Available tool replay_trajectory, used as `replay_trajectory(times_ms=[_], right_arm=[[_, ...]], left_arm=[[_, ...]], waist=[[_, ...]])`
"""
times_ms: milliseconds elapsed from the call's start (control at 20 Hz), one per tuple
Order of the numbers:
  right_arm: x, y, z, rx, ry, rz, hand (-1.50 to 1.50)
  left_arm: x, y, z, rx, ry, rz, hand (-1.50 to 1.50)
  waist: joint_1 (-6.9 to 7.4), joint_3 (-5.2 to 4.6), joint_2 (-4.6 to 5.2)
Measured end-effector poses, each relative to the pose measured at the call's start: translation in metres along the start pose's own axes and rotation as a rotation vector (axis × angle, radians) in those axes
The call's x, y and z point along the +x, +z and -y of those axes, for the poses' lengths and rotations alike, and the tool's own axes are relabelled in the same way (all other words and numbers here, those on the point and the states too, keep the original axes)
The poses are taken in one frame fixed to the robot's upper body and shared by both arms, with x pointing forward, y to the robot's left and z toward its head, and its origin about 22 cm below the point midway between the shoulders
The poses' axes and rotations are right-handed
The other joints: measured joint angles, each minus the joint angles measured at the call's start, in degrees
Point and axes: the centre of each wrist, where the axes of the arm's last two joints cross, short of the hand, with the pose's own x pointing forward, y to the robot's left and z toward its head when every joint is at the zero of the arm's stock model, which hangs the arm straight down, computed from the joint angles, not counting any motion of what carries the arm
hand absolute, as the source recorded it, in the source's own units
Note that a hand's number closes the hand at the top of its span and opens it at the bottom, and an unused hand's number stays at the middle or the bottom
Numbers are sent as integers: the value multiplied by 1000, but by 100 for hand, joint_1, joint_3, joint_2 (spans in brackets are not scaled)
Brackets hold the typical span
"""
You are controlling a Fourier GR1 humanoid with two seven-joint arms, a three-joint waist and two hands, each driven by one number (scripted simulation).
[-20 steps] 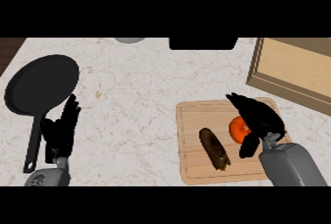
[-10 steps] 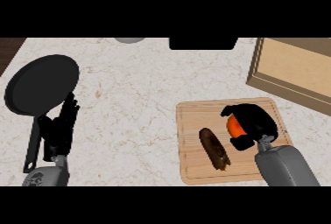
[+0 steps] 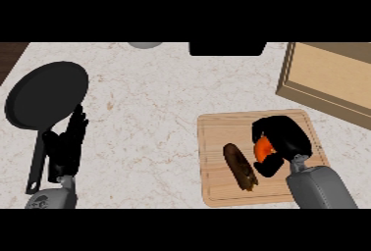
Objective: Pick the squash from the cutting board and place it in the cardboard box
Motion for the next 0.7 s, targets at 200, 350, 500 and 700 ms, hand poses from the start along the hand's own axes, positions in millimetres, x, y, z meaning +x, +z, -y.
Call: replay_trajectory(times_ms=[200, 350, 500, 700], right_arm=[[-22, 20, -2, 6, -9, -42, 150], [-34, 40, 1, 4, -5, -62, 150], [-40, 53, 6, -33, -1, -52, 150], [-44, 78, 31, -113, 11, -20, 150]], left_arm=[[-3, 0, -5, -2, 6, 1, 0], [-3, 3, 0, -3, 6, -4, 0], [-1, -2, 1, 2, 5, 0, 0], [-5, 0, -2, 1, 3, 4, 0]], waist=[[-21, 0, -4], [-30, -1, -5], [-30, -1, -4], [-46, 0, -8]])
